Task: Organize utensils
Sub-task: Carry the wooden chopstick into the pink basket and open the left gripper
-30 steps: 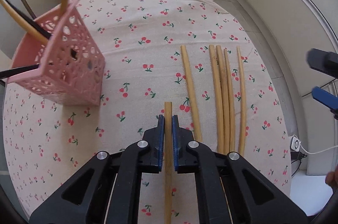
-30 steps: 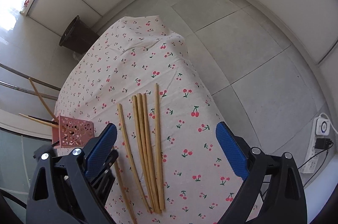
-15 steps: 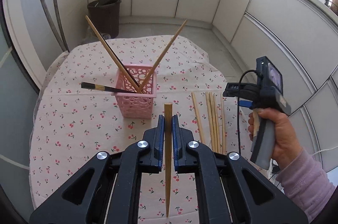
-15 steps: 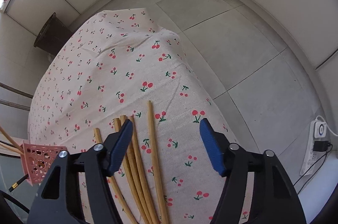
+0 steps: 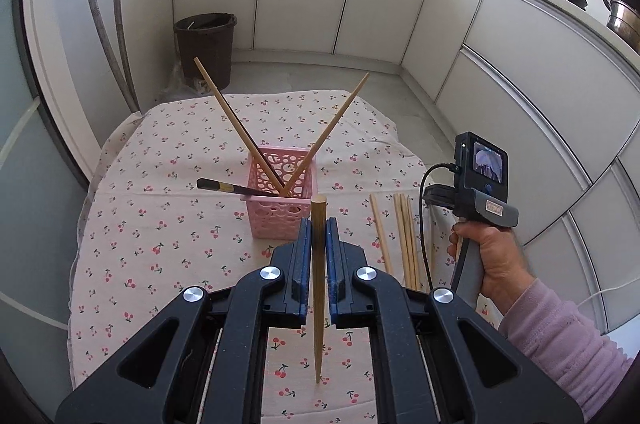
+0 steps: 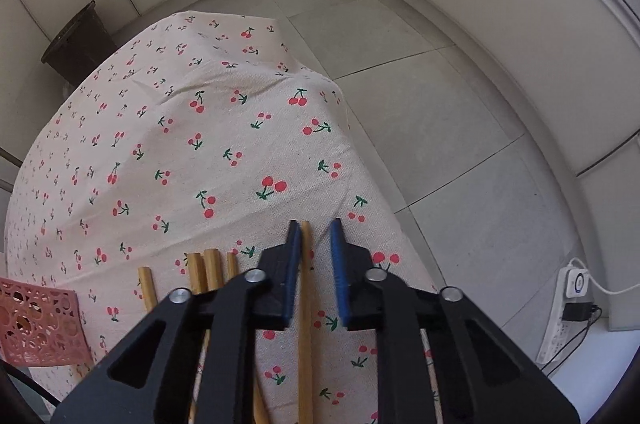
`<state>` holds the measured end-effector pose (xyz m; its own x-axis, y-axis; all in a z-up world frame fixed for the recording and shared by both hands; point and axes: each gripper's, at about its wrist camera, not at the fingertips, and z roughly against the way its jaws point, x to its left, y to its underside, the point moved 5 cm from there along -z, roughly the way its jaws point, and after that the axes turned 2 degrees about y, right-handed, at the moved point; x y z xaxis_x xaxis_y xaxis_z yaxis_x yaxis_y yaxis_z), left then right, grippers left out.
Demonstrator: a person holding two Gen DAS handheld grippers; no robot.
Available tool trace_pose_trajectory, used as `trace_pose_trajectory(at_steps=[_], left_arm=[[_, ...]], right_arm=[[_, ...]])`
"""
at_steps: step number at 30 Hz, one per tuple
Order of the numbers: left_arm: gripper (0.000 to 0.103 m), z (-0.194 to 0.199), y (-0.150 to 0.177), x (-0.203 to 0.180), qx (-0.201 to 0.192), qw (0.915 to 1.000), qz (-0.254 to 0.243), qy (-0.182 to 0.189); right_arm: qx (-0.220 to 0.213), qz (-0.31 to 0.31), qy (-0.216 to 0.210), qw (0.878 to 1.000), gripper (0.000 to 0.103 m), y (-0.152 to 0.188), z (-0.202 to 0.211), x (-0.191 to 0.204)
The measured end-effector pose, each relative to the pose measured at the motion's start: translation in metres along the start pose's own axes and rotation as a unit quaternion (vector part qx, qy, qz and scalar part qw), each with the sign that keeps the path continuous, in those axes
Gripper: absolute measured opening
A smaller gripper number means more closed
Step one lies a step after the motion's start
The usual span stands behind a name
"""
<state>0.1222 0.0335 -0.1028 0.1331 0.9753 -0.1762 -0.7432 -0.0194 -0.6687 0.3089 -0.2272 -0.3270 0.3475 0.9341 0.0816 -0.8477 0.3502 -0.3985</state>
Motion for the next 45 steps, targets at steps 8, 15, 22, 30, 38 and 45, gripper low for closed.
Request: trace_pose_trajectory(at_steps=[8, 15, 22, 30, 38, 45], left_arm=[[0.007, 0.006, -0.002, 0.011, -0.007, 0.9999, 0.014, -0.007], [0.007, 0.015, -0.003, 0.01, -0.018, 0.9997, 0.013, -0.012], [0.007, 0.03, -0.007, 0.005, -0.04, 0.9991, 0.012, -0.009], [0.007, 0.043, -0.014, 0.004, -0.058, 0.9981, 0.02, -0.005], [0.007, 0.052, -0.026, 0.003, -0.073, 0.9968, 0.033, 0.001], [0.007, 0.064, -0.056, 0.008, -0.1, 0.9936, 0.052, 0.009]], right_arm=[[-0.02, 0.016, -0.038, 0.999, 0.005, 0.005, 0.026, 0.001], [-0.055, 0.057, -0.093, 0.993, 0.005, 0.009, 0.084, 0.015], [-0.089, 0.047, -0.139, 0.985, 0.005, 0.016, 0.14, -0.002], [-0.156, 0.08, -0.184, 0.967, 0.005, 0.027, 0.223, -0.004], [-0.189, 0.088, -0.219, 0.953, 0.005, 0.023, 0.267, 0.004], [-0.219, 0.072, -0.255, 0.939, 0.005, 0.001, 0.302, 0.015]])
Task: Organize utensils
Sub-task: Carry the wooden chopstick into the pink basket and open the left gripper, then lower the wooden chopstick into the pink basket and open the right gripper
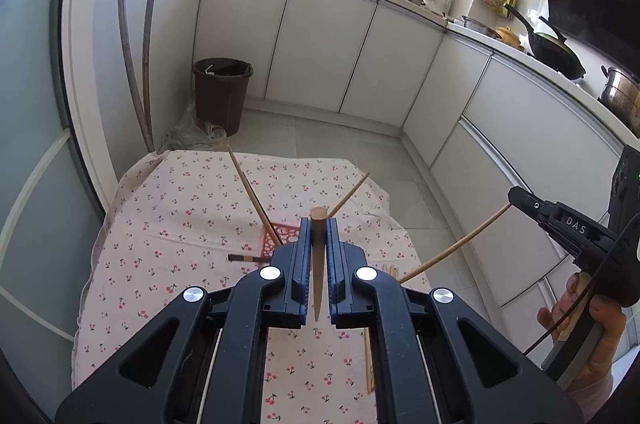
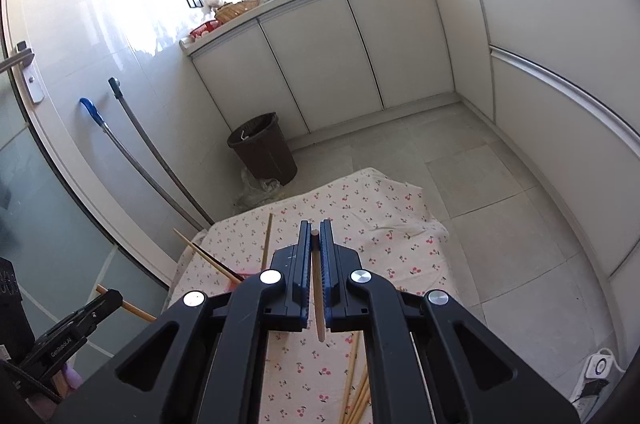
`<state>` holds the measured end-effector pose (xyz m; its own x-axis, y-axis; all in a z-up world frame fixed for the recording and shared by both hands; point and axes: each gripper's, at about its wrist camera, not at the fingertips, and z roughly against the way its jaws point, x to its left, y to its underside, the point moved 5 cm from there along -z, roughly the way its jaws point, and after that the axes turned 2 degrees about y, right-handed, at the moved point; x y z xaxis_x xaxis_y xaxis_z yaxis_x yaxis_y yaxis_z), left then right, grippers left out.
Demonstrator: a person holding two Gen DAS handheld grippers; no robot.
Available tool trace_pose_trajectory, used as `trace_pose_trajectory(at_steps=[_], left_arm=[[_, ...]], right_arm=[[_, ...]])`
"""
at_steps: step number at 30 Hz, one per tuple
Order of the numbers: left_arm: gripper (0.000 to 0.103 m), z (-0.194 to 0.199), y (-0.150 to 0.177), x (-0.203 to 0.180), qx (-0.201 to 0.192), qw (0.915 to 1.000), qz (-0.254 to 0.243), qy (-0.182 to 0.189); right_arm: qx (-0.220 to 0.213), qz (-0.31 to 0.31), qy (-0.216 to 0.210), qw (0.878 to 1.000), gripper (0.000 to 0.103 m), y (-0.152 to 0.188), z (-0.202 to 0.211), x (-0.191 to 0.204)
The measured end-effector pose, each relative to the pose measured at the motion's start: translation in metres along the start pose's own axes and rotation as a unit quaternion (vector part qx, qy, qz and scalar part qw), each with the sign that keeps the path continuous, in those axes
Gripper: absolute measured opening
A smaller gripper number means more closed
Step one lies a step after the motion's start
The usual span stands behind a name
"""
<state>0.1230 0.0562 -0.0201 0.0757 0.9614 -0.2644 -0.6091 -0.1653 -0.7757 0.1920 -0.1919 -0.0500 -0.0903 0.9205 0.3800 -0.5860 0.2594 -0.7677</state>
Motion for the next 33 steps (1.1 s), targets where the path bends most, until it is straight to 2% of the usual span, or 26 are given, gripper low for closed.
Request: trace_pose_trajectory(at_steps=[5, 9, 12, 15, 21, 23, 25, 27, 33], left_arm=[[0.007, 0.012, -0.037, -0.001, -0.047, 0.9988, 0.014, 0.005], [0.007, 0.014, -0.058, 0.007, -0.075, 0.9967, 0.031, -0.006], [0.007, 0.005, -0.066, 0.015, -0.077, 0.9959, 0.046, -0.012], [0.007, -0.005, -0.068, 0.02, -0.076, 0.9954, 0.047, -0.033], [0.008, -0.031, -0.063, 0.033, -0.047, 0.9963, 0.054, -0.049], [0.011, -0.037, -0.059, 0.038, -0.039, 0.9961, 0.06, -0.052], [0.026, -0.035, -0.059, 0.04, -0.042, 0.9957, 0.063, -0.054], [0.032, -0.029, -0.059, 0.04, -0.052, 0.9954, 0.063, -0.051], [0.04, -0.017, -0.063, 0.046, -0.062, 0.9937, 0.079, -0.051]], right_arm=[[-0.022, -0.013, -0.029, 0.999, 0.005, -0.023, 0.005, 0.018], [-0.036, -0.009, -0.05, 0.998, 0.005, -0.038, 0.005, 0.036], [-0.041, -0.013, -0.062, 0.997, 0.005, -0.043, 0.004, 0.044], [-0.038, -0.015, -0.069, 0.997, 0.005, -0.045, -0.002, 0.05], [-0.032, -0.019, -0.069, 0.997, 0.005, -0.045, -0.01, 0.052], [-0.032, -0.017, -0.068, 0.997, 0.005, -0.045, -0.013, 0.054], [-0.031, -0.017, -0.069, 0.997, 0.005, -0.045, -0.014, 0.057], [-0.029, -0.016, -0.069, 0.997, 0.005, -0.043, -0.016, 0.057], [-0.022, -0.01, -0.063, 0.998, 0.005, -0.038, -0.027, 0.065]])
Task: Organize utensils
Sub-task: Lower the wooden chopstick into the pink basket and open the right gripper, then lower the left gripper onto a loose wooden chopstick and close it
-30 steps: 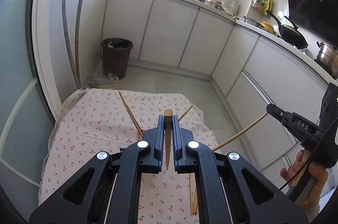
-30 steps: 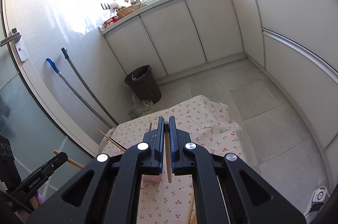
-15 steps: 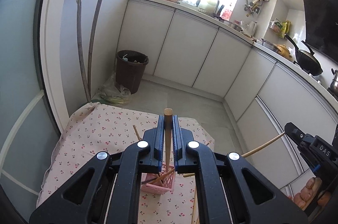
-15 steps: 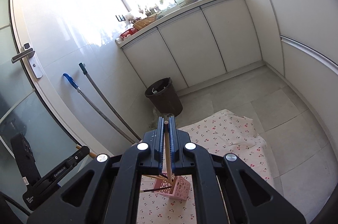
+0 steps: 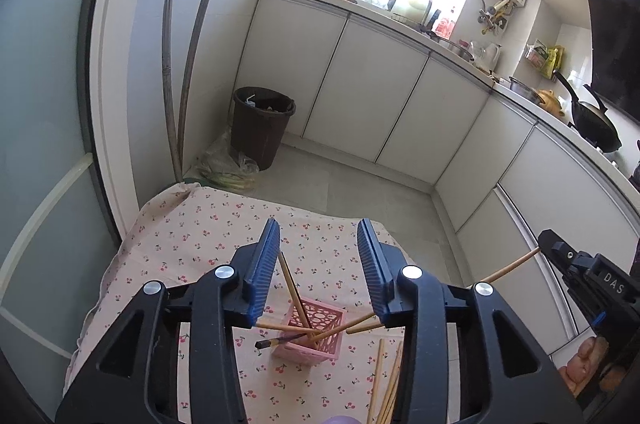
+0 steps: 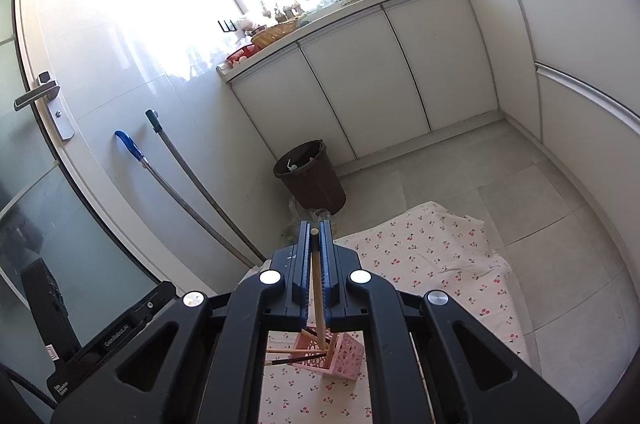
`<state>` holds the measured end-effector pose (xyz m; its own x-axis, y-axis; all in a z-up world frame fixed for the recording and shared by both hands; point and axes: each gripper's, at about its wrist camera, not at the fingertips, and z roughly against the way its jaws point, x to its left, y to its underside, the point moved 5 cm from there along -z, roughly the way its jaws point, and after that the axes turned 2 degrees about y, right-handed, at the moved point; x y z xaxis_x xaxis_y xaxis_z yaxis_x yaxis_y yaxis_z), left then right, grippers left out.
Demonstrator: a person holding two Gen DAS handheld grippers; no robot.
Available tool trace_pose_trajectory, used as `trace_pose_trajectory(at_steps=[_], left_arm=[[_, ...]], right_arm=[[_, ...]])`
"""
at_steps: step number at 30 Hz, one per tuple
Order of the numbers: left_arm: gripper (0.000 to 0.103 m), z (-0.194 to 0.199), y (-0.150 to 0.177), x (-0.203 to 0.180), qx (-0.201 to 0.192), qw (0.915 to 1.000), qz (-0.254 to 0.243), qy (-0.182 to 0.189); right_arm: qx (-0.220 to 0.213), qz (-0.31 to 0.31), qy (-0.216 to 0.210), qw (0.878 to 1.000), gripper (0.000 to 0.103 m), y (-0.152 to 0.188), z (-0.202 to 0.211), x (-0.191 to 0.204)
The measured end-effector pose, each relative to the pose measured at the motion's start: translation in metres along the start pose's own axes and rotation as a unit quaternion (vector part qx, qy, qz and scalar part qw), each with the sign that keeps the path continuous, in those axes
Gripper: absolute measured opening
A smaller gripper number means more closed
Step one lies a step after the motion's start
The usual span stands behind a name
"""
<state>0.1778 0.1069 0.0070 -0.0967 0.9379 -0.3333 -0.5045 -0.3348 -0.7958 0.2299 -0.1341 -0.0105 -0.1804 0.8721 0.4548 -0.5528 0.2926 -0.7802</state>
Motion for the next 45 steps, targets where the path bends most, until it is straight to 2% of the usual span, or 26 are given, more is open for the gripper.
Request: trace_pose_trajectory(at_steps=[13, 18, 21, 23, 28, 33, 35, 40, 45], left_arm=[[0.043, -0.002, 0.0, 0.016, 0.013, 0.9998, 0.012, 0.0], [0.043, -0.007, 0.007, 0.013, 0.029, 0.9996, 0.003, 0.002], [0.044, -0.007, 0.014, 0.004, 0.036, 0.9992, -0.015, 0.007], [0.045, -0.007, 0.02, -0.004, 0.04, 0.9988, -0.027, 0.009], [0.054, -0.01, 0.038, -0.019, 0.054, 0.9972, -0.051, 0.004], [0.059, -0.012, 0.06, -0.019, 0.072, 0.9959, -0.055, -0.008], [0.06, -0.014, 0.07, -0.019, 0.083, 0.9948, -0.058, -0.012], [0.069, -0.021, 0.095, -0.019, 0.109, 0.991, -0.072, -0.029], [0.075, -0.027, 0.116, -0.026, 0.127, 0.9868, -0.092, -0.038]], right_arm=[[0.018, -0.001, 0.011, 1.0, 0.005, 0.012, -0.043, 0.011], [0.04, 0.009, 0.016, 0.999, 0.021, 0.025, -0.06, 0.013], [0.046, 0.037, 0.023, 0.998, 0.021, 0.029, -0.056, 0.018], [0.048, 0.048, 0.028, 0.997, 0.028, 0.033, -0.051, 0.021], [0.058, 0.07, 0.045, 0.995, 0.032, 0.048, -0.038, 0.016], [0.076, 0.067, 0.064, 0.993, 0.041, 0.07, -0.026, -0.004], [0.083, 0.067, 0.074, 0.992, 0.052, 0.079, -0.021, -0.013], [0.1, 0.093, 0.104, 0.985, 0.061, 0.102, -0.013, -0.027], [0.105, 0.084, 0.148, 0.98, 0.07, 0.121, -0.001, -0.054]])
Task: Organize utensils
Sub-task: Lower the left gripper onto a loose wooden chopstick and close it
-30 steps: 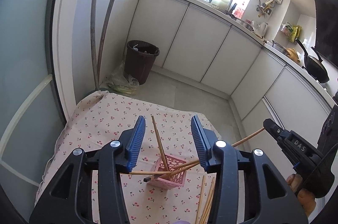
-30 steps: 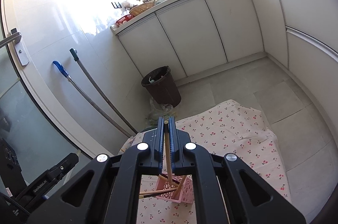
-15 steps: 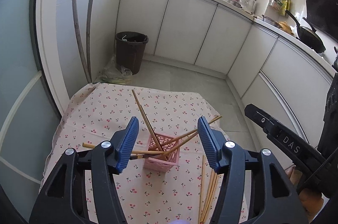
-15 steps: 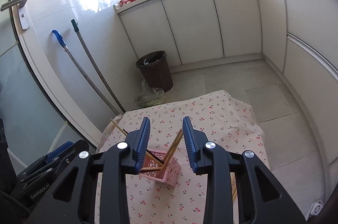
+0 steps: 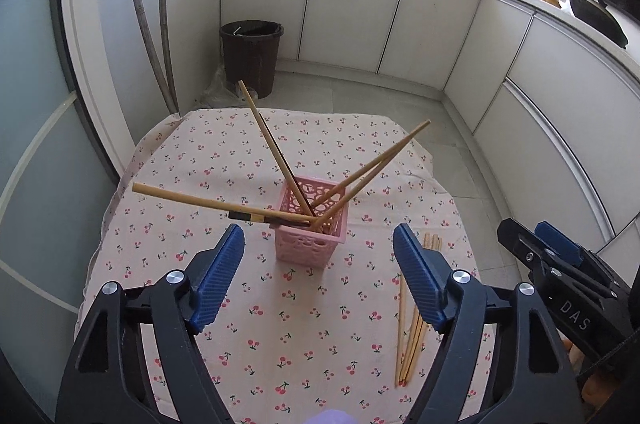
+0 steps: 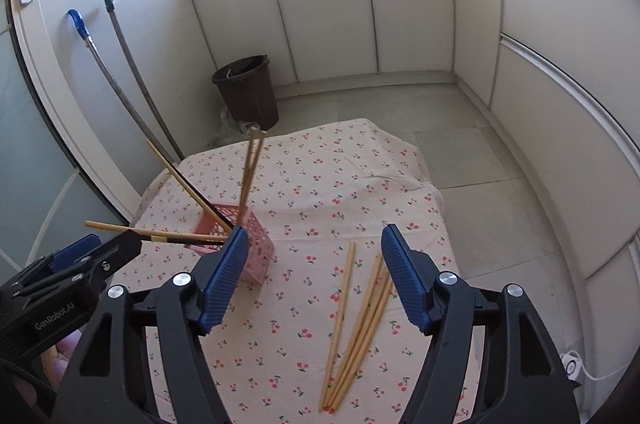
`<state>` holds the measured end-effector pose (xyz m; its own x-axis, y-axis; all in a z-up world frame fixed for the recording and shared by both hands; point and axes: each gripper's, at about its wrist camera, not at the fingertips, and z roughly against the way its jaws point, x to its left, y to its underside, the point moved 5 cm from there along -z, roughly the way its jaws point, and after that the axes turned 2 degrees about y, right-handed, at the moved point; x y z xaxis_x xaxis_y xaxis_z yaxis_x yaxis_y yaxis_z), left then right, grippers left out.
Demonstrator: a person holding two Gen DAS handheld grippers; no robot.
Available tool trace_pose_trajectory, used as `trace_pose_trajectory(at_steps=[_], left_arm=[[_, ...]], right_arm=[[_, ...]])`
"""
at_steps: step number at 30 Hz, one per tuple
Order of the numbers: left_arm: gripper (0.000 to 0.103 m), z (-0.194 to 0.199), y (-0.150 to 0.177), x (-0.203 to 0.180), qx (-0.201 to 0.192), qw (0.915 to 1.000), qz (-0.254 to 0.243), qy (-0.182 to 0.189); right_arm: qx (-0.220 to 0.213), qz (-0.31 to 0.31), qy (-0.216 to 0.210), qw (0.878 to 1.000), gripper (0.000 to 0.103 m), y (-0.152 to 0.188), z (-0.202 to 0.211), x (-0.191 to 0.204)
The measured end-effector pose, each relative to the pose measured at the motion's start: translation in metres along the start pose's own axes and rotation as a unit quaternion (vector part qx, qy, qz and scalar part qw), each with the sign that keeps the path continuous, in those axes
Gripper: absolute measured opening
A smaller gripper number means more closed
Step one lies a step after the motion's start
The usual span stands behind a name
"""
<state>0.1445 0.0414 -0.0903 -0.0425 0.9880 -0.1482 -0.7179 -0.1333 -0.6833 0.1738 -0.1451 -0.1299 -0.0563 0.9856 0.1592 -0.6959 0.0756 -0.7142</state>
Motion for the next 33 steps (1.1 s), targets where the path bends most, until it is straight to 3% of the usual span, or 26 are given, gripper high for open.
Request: trace_pose_trajectory(at_steps=[4, 13, 20, 29, 33], left_arm=[[0.087, -0.01, 0.012, -0.008, 0.018, 0.9998, -0.009, -0.005], [0.096, -0.035, 0.031, -0.028, 0.06, 0.9972, -0.043, -0.01], [0.096, -0.07, 0.046, -0.046, 0.11, 0.9922, -0.059, -0.007], [0.096, -0.133, 0.077, -0.07, 0.204, 0.9767, -0.068, 0.006], [0.096, -0.155, 0.079, -0.085, 0.225, 0.9722, -0.064, 0.013]], right_arm=[[0.013, -0.009, 0.018, 1.0, 0.079, 0.011, -0.005, -0.017], [0.035, -0.033, 0.041, 0.998, 0.088, 0.028, -0.007, -0.054], [0.083, -0.095, 0.029, 0.992, 0.093, 0.04, -0.017, -0.091], [0.106, -0.156, -0.015, 0.982, 0.095, 0.038, -0.018, -0.111], [0.106, -0.187, -0.036, 0.976, 0.095, 0.034, -0.015, -0.122]])
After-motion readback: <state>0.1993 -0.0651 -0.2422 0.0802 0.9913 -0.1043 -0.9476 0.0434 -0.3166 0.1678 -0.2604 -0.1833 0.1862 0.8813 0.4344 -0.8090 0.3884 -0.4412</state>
